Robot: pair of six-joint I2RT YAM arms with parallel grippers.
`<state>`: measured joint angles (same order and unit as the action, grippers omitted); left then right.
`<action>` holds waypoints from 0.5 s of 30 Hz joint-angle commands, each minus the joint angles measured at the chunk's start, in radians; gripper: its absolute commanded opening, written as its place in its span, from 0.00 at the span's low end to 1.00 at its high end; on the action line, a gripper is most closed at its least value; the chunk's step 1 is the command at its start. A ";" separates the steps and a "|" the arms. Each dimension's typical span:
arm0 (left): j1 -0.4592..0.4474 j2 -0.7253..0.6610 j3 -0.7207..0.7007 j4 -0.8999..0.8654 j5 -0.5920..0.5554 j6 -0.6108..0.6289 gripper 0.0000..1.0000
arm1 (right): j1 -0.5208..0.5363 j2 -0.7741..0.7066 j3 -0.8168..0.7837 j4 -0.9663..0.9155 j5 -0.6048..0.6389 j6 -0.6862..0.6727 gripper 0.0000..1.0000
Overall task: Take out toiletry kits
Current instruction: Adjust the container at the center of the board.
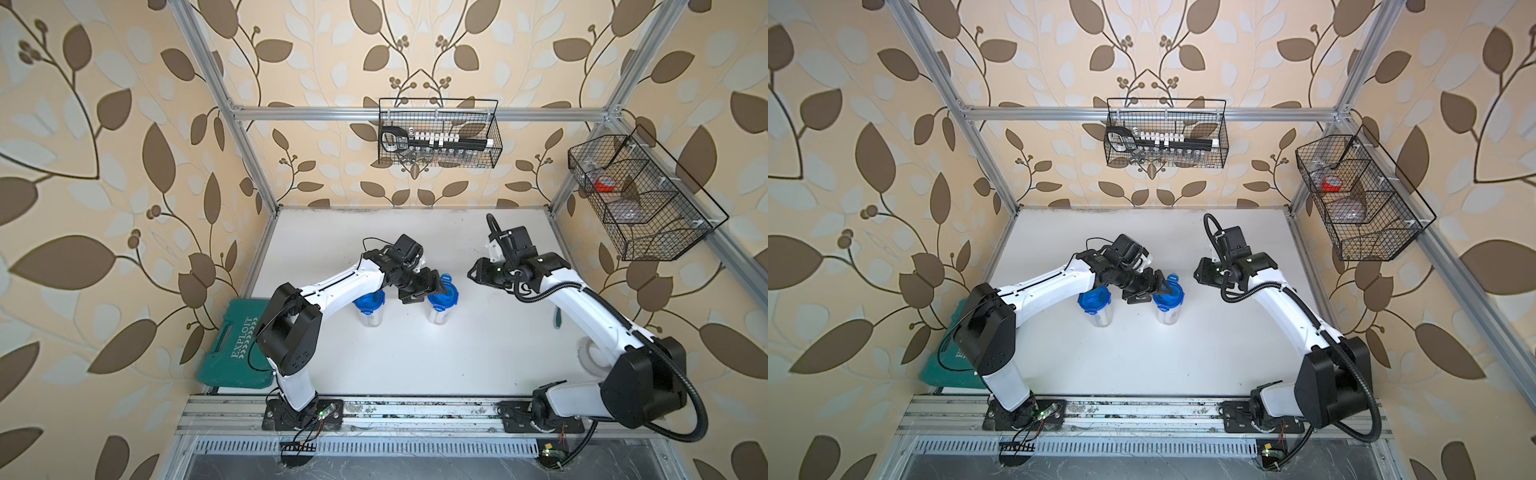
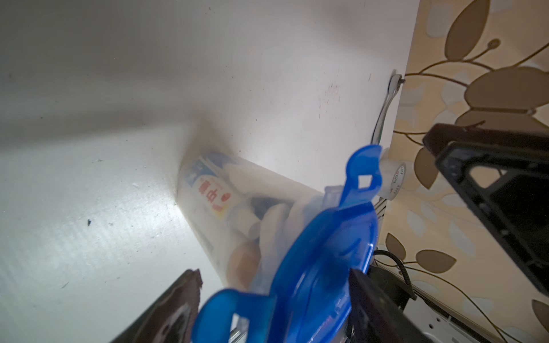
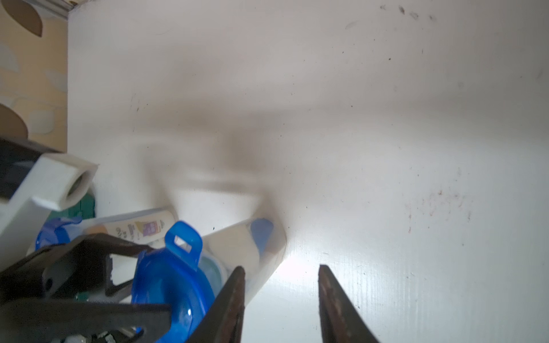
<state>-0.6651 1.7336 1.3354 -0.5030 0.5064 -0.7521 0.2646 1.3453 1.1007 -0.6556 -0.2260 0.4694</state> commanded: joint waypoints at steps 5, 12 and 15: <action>0.062 -0.012 0.067 -0.127 0.029 0.144 0.80 | -0.029 -0.155 -0.179 0.059 -0.271 0.050 0.36; 0.060 0.012 0.110 -0.150 0.080 0.210 0.81 | 0.009 -0.054 -0.115 -0.033 -0.053 0.031 0.42; 0.059 0.013 0.104 -0.128 0.107 0.208 0.83 | 0.058 0.048 -0.032 -0.034 0.008 0.032 0.40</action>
<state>-0.6025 1.7439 1.4158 -0.6247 0.5625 -0.5877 0.2871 1.3304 0.9958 -0.6708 -0.3038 0.5049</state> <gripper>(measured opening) 0.827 0.404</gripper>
